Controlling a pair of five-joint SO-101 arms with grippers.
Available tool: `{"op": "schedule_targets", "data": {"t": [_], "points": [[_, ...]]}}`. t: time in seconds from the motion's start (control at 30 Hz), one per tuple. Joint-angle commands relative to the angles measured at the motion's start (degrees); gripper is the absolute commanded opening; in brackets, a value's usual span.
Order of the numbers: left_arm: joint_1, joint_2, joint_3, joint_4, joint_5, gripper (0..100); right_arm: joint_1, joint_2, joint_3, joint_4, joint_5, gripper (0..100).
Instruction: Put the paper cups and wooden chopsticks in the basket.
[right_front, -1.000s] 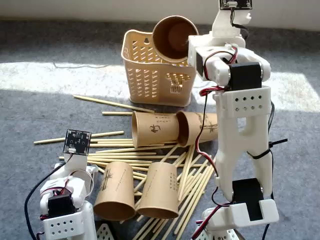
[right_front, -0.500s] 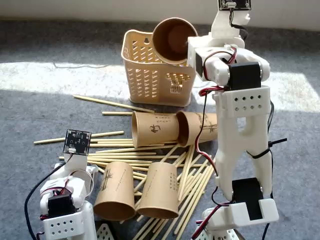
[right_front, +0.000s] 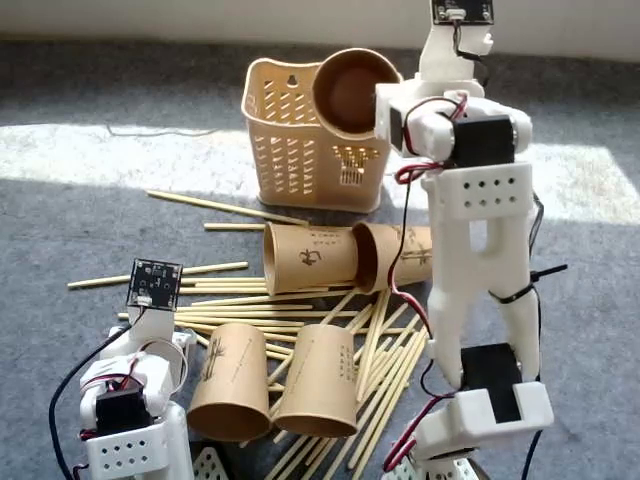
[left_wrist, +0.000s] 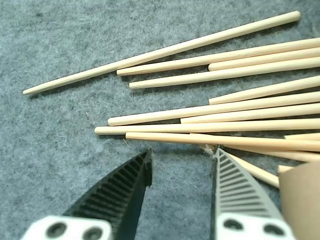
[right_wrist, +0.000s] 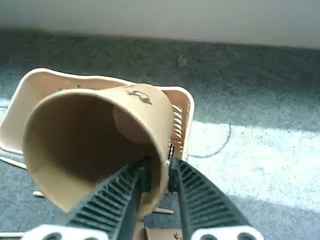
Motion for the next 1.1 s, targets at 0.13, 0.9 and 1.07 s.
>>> {"op": "schedule_targets", "data": {"t": [0.13, 0.9, 1.07], "points": [[-0.7, -0.5, 1.1, -0.9, -0.4, 19, 0.1, 1.4, -2.9, -2.9, -0.1, 24.3], [-0.7, -0.5, 1.1, -0.9, -0.4, 19, -1.7, 7.0, -0.2, -20.4, -0.1, 24.3], [-0.7, -0.5, 1.1, -0.9, -0.4, 19, -1.7, 3.6, -4.9, -13.1, -0.1, 24.3]]}}
